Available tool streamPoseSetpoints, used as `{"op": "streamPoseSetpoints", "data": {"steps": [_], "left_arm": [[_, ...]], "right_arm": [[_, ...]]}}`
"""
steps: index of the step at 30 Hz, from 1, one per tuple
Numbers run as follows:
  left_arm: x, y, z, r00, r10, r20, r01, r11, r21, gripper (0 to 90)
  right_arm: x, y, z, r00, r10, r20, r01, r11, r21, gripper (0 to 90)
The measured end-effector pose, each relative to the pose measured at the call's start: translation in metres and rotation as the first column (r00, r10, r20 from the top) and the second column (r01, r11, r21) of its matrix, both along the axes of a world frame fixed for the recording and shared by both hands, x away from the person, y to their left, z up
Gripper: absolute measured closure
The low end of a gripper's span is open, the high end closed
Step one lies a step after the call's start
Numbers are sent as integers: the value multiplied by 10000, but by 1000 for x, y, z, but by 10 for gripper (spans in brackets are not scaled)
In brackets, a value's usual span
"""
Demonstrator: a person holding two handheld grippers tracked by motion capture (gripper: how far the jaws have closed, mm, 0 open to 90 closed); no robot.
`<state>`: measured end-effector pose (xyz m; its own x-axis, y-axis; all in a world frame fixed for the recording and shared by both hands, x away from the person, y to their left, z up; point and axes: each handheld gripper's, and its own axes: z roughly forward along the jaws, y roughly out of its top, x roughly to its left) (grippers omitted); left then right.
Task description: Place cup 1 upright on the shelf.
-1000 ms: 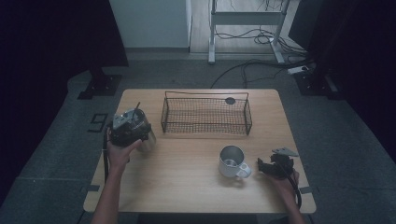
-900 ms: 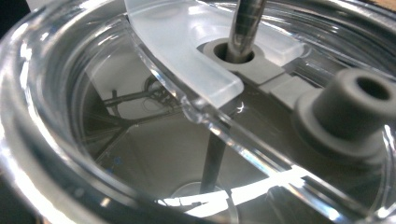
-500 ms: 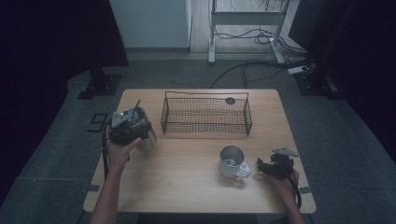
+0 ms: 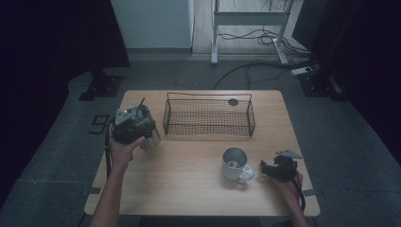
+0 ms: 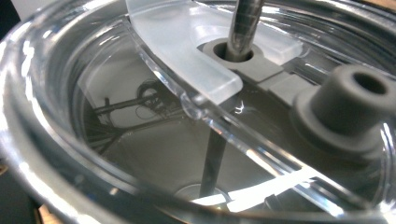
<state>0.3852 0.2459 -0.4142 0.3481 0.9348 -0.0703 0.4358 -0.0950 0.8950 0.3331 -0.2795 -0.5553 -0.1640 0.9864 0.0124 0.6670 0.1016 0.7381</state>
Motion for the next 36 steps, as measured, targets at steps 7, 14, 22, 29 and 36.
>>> {"op": "streamPoseSetpoints", "data": {"steps": [7,14,22,29,36], "left_arm": [[1,-6,4,9999,-122,46,122,9999,-22,37],[3,-10,4,9999,-101,34,101,9999,-70,37],[3,-12,10,9998,-173,128,173,9998,-33,37],[5,-18,15,9993,-307,196,307,9995,13,37],[5,-23,20,9990,-360,278,360,9993,31,37]], "right_arm": [[0,0,0,10000,1,2,-1,10000,-2,132],[0,0,0,10000,1,1,-1,10000,-1,132],[0,0,0,10000,0,2,0,10000,-1,133],[0,0,0,10000,1,3,-1,10000,-2,133],[0,0,0,10000,-11,3,11,10000,6,132]]}}
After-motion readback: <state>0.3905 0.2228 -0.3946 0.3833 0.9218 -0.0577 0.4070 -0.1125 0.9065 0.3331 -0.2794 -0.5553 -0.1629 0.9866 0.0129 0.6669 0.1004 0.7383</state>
